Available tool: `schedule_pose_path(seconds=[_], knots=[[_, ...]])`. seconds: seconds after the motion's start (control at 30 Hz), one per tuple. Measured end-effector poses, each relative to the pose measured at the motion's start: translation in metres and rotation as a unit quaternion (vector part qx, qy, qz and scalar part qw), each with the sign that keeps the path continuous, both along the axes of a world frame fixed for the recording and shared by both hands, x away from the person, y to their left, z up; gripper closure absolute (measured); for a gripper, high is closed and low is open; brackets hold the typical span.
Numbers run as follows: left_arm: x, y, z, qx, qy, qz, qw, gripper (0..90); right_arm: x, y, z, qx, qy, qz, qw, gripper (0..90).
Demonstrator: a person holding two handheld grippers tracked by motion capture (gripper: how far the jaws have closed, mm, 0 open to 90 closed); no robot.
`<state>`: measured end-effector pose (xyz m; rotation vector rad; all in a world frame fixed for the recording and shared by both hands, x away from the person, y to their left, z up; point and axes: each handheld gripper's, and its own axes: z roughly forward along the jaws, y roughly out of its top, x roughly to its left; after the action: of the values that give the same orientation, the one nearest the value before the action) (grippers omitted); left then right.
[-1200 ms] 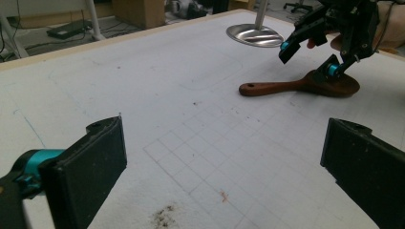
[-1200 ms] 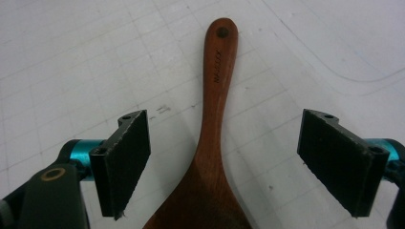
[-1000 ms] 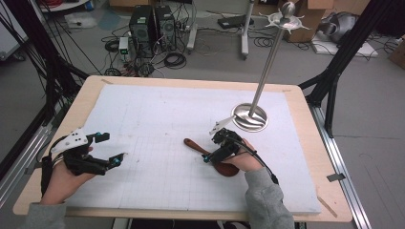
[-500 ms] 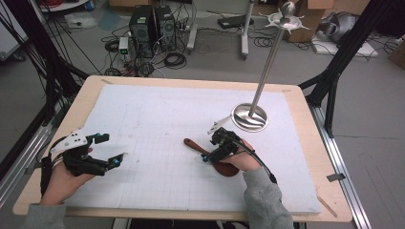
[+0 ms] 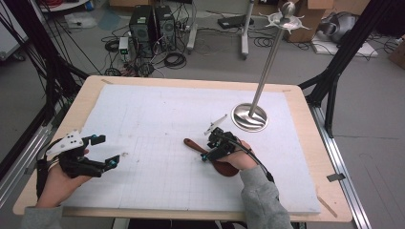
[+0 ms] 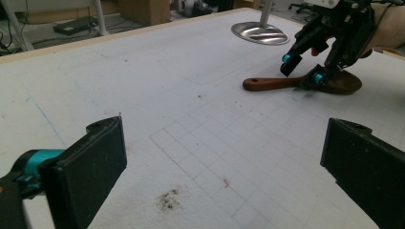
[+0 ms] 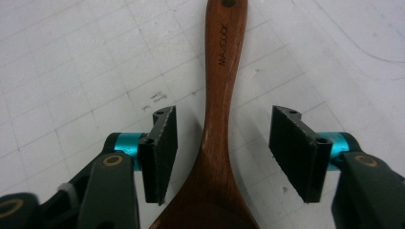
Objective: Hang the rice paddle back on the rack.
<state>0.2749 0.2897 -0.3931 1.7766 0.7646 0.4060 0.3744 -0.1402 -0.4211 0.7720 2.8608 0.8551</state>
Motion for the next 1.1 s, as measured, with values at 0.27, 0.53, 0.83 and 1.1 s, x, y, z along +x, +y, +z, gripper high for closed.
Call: schedule_pose_path(seconds=[0.27, 0.53, 0.83, 1.1], knots=[[-0.001, 0.001, -0.001, 0.002, 0.002, 0.001, 1.0, 2.2, -0.001, 0.002, 0.0, -0.012, -0.006, -0.002, 0.9999, 48.6], [-0.001, 0.003, -0.001, 0.002, 0.002, 0.004, 1.0, 2.2, -0.005, 0.008, 0.002, -0.038, -0.021, -0.002, 0.999, 54.3], [-0.001, 0.003, -0.003, 0.003, 0.006, 0.005, 1.0, 2.1, -0.006, 0.011, 0.003, -0.048, -0.015, -0.017, 0.9986, 57.1], [-0.001, 0.002, -0.004, 0.006, 0.009, 0.004, 0.9999, 2.2, -0.006, 0.014, 0.004, -0.055, -0.008, -0.022, 0.9982, 66.5]])
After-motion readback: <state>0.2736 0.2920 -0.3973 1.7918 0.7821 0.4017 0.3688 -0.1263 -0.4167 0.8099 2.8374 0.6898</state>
